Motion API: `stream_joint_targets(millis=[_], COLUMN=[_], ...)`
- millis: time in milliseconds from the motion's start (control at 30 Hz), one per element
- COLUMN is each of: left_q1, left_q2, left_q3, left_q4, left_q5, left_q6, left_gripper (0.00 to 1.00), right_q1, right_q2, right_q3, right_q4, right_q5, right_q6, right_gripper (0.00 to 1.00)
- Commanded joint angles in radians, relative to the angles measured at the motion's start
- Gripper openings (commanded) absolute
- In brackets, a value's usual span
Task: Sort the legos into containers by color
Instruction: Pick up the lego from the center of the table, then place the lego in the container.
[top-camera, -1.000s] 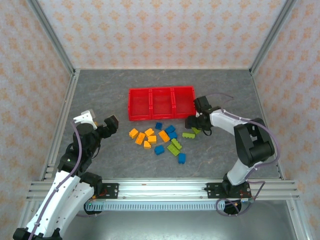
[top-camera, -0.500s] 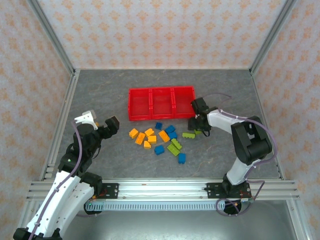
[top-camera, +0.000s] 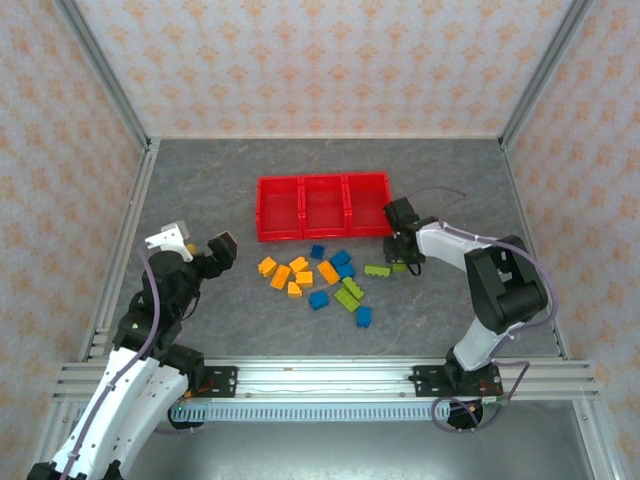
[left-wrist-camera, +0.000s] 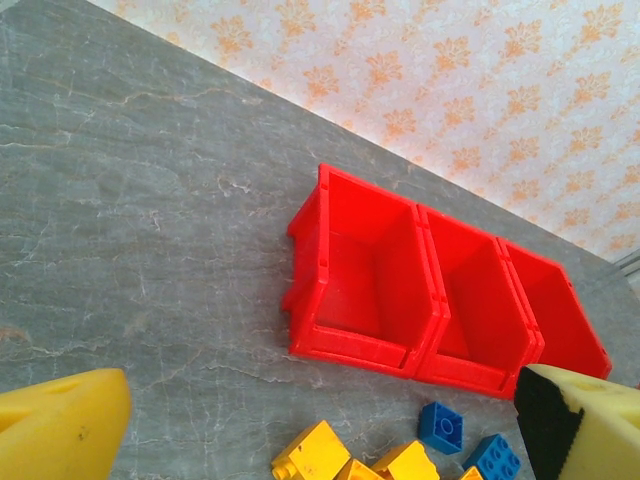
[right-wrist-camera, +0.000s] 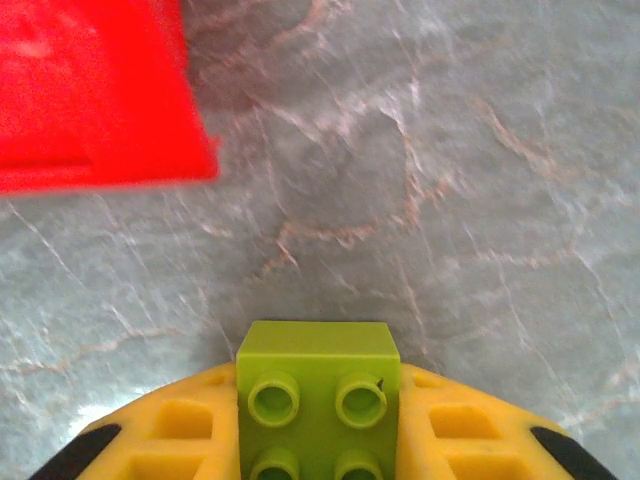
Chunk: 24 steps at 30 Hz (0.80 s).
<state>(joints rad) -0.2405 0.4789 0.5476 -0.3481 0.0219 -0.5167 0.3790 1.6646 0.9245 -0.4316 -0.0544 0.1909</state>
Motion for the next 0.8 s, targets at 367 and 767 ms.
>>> stream_joint_targets(millis=[367,767], left_q1=[-0.005,-0.005], left_q2=[-0.019,-0.055], left_q3=[0.009,0.073], left_q4=[0.007,-0.079], left_q5=[0.019,-0.013], left_q6=[-0.014,0.043], left_gripper=[0.99,0.99], right_q1=[0.006,0.006], right_q2=[-0.282,0.183], right_q3=[0.189,0.629], right_q4=[-0.091,-0.058], right_q5=[0.03,-0.085], right_q6=[0.074,-0.03], right_gripper=[0.21,0.2])
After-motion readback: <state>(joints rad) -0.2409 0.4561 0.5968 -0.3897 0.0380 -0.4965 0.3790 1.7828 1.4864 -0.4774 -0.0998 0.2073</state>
